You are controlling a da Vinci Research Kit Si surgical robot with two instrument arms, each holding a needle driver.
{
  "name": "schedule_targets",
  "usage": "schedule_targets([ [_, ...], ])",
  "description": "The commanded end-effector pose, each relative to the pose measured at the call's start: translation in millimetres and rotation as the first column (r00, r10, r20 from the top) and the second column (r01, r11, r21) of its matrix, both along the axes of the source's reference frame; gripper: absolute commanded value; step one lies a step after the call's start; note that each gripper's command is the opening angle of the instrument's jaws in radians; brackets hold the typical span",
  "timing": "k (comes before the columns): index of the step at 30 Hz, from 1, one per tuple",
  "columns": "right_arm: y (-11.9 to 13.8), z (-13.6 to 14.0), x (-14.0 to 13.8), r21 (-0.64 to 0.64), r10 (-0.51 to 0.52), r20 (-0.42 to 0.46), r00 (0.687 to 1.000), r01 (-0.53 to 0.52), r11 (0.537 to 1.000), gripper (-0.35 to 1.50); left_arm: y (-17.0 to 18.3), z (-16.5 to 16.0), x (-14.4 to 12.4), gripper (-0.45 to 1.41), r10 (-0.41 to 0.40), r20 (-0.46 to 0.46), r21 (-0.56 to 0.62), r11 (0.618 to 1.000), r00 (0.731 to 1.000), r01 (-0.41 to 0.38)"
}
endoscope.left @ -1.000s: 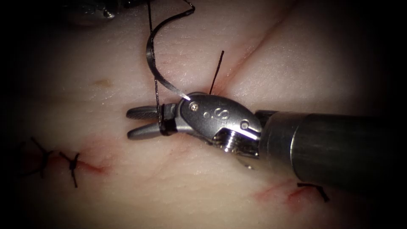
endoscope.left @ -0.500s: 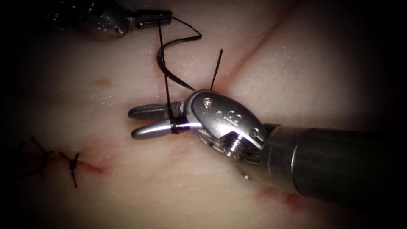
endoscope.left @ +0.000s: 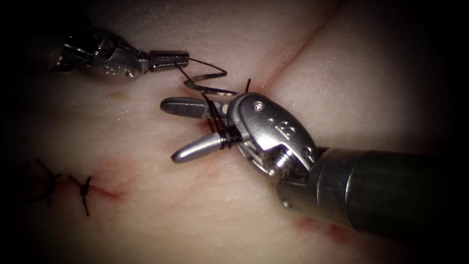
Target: Wound Closure
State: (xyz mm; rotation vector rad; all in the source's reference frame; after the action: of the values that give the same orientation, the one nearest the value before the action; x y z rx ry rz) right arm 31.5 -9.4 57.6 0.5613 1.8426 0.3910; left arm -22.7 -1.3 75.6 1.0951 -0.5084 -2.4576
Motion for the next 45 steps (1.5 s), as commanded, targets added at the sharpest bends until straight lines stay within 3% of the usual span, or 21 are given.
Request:
schedule_targets([
  [1, -0.1, 0.4, 0.4, -0.002, 0.012, 0.002, 1.000, -0.012, 1.000, 0.98, -0.8, 0.3, -0.1, -0.45, -0.019, -0.010, 0.014, 1.000, 1.000, 0.019],
  [6, 0.4, 0.3, -0.3, -0.007, 0.048, 0.006, 0.999, -0.048, 0.999, 0.98, -3.0, -1.5, 1.4, -0.45, -0.110, -0.052, 0.092, 0.989, 0.993, 0.115],
  [9, 0.4, 0.6, -0.5, -0.020, 0.070, 0.027, 0.997, -0.069, 0.997, 0.98, -5.0, -3.2, 1.7, -0.45, -0.228, -0.127, 0.130, 0.961, 0.965, 0.244],
  [10, 0.4, 0.8, -0.6, -0.026, 0.076, 0.032, 0.997, -0.075, 0.997, 0.98, -5.9, -4.2, 1.5, -0.45, -0.309, -0.172, 0.149, 0.931, 0.936, 0.334],
  [11, 0.4, 0.8, -0.7, -0.025, 0.079, 0.037, 0.996, -0.078, 0.997, 0.98, -6.3, -4.5, 1.4, -0.45, -0.334, -0.190, 0.149, 0.920, 0.923, 0.363],
  [12, 0.4, 1.0, -0.8, -0.029, 0.090, 0.050, 0.995, -0.089, 0.996, 0.98, -7.2, -5.4, 0.9, -0.45, -0.383, -0.230, 0.138, 0.897, 0.894, 0.420],
  [16, 0.4, 1.3, -1.2, -0.035, 0.101, 0.064, 0.993, -0.099, 0.994, 0.96, -9.2, -7.0, 0.0, -0.45, -0.452, -0.334, 0.081, 0.861, 0.827, 0.503],
  [17, 0.4, 1.3, -1.4, -0.038, 0.109, 0.071, 0.992, -0.106, 0.994, 0.95, -9.8, -7.8, -0.3, -0.45, -0.480, -0.362, 0.092, 0.834, 0.799, 0.544],
  [18, 0.4, 1.4, -1.5, -0.037, 0.111, 0.076, 0.991, -0.108, 0.993, 0.95, -10.1, -8.2, -0.4, -0.45, -0.495, -0.369, 0.111, 0.817, 0.787, 0.566],
  [19, 0.4, 1.4, -1.7, -0.042, 0.115, 0.079, 0.990, -0.112, 0.993, 0.95, -10.7, -9.2, -0.6, -0.45, -0.544, -0.383, 0.165, 0.755, 0.747, 0.634],
  [22, 0.5, 1.5, -2.0, -0.042, 0.128, 0.096, 0.987, -0.124, 0.991, 0.95, -12.4, -11.3, -1.3, -0.45, -0.564, -0.427, 0.214, 0.696, 0.707, 0.685],
  [28, 0.8, 1.8, -2.1, -0.053, 0.153, 0.122, 0.981, -0.147, 0.988, 0.93, -15.0, -13.8, -3.7, -0.45, -0.552, -0.439, 0.279, 0.667, 0.709, 0.691],
  [32, 0.9, 2.0, -2.2, -0.058, 0.188, 0.184, 0.965, -0.180, 0.982, 0.93, -17.2, -15.3, -6.2, -0.45, -0.487, -0.518, 0.297, 0.668, 0.703, 0.682],
  [38, 1.0, 2.2, -2.5, -0.067, 0.198, 0.233, 0.952, -0.187, 0.980, 0.93, -17.7, -16.5, -7.0, -0.45, -0.326, -0.565, 0.432, 0.666, 0.758, 0.608],
  [39, 1.1, 2.3, -2.6, -0.070, 0.200, 0.245, 0.949, -0.189, 0.979, 0.93, -17.8, -16.9, -7.3, -0.45, -0.285, -0.536, 0.504, 0.647, 0.795, 0.572],
  [41, 1.1, 2.5, -2.6, -0.074, 0.202, 0.259, 0.944, -0.189, 0.979, 0.93, -18.0, -17.0, -7.6, -0.45, -0.265, -0.516, 0.543, 0.634, 0.814, 0.551],
  [45, 1.0, 3.2, -2.8, -0.088, 0.207, 0.304, 0.930, -0.189, 0.978, 0.84, -18.0, -16.8, -10.1, -0.45, -0.232, -0.416, 0.669, 0.576, 0.879, 0.469],
])
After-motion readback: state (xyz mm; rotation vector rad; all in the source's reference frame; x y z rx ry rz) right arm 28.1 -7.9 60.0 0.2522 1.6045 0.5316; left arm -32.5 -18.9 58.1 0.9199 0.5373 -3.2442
